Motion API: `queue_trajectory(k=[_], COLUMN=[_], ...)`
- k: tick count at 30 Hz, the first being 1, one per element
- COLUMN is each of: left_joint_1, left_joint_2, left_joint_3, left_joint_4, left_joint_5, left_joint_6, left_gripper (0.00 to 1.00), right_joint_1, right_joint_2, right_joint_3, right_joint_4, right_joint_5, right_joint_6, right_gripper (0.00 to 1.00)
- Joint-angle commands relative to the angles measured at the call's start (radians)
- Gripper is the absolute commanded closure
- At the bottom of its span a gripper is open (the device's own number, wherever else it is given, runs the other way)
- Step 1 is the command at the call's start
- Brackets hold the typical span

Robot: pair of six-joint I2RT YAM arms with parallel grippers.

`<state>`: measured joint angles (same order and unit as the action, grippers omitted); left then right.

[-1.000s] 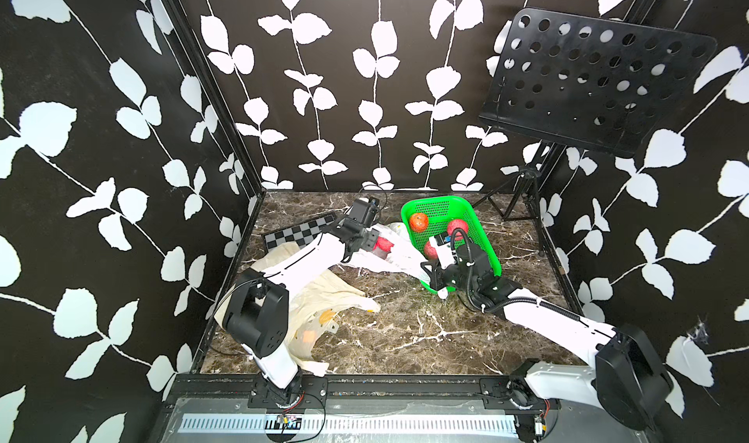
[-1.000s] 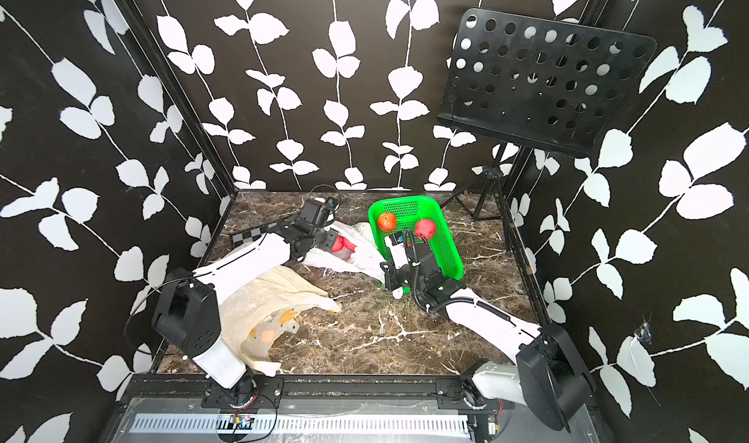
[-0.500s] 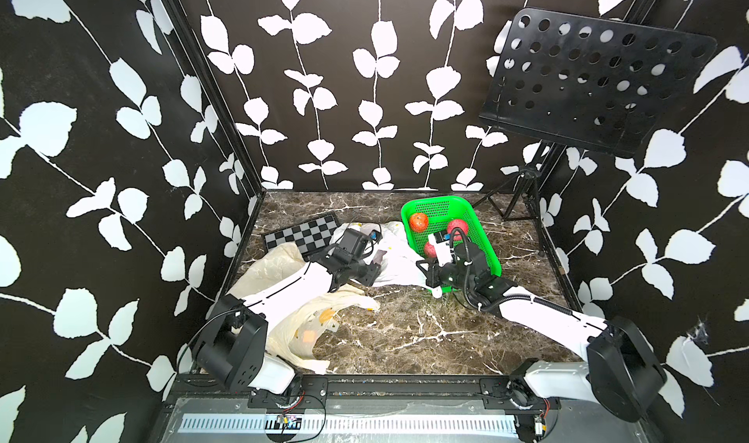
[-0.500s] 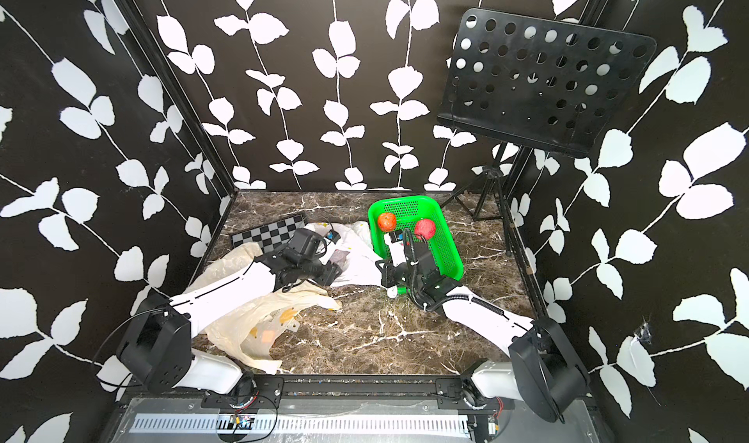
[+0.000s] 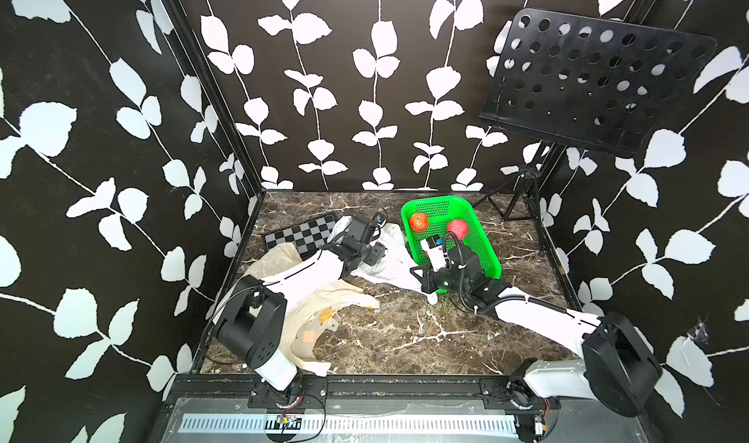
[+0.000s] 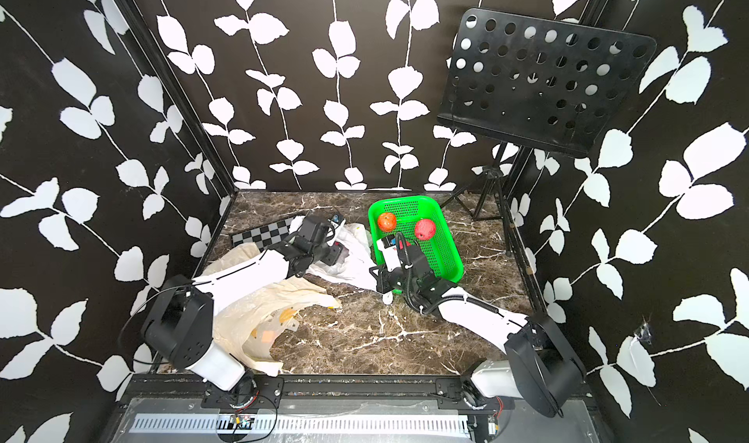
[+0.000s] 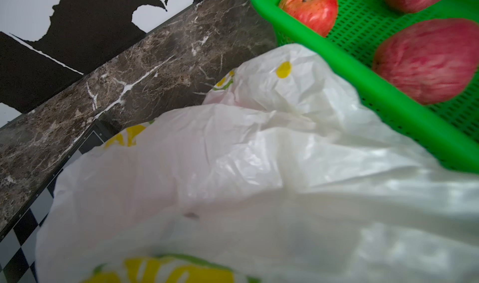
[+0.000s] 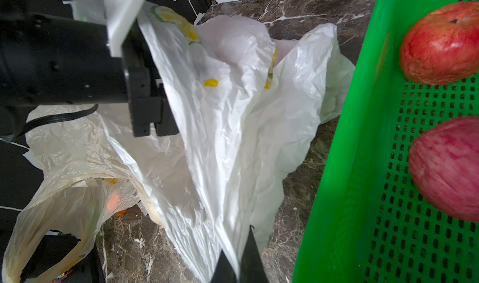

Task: Untie the knot of a plastic bag & take out the apple
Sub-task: Untie the plastic bag at the center of the board.

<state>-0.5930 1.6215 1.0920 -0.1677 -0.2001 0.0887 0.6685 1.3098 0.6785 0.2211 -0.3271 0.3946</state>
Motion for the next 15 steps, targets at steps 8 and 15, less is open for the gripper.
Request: queue_trajectory(k=[8, 15], left_joint_1=[0.086, 0.091], left_joint_2=[0.018, -0.114], left_joint_3=[-0.002, -0.136], left_joint_4=[-0.079, -0.138], left_joint_5=[-0.045, -0.018], left_joint_6=[0.032, -0.019], left_gripper=[0.27, 0.25], right_joint_1=[0.062, 0.086], right_joint_2=[-0.015, 0.044], right_joint_3=[-0.002, 0.036], right_joint_4=[0.040, -0.002], right_joint_5=[-0.055, 0.064], right_joint_6=[-0.041, -0.005], right_gripper=[0.97, 0.96])
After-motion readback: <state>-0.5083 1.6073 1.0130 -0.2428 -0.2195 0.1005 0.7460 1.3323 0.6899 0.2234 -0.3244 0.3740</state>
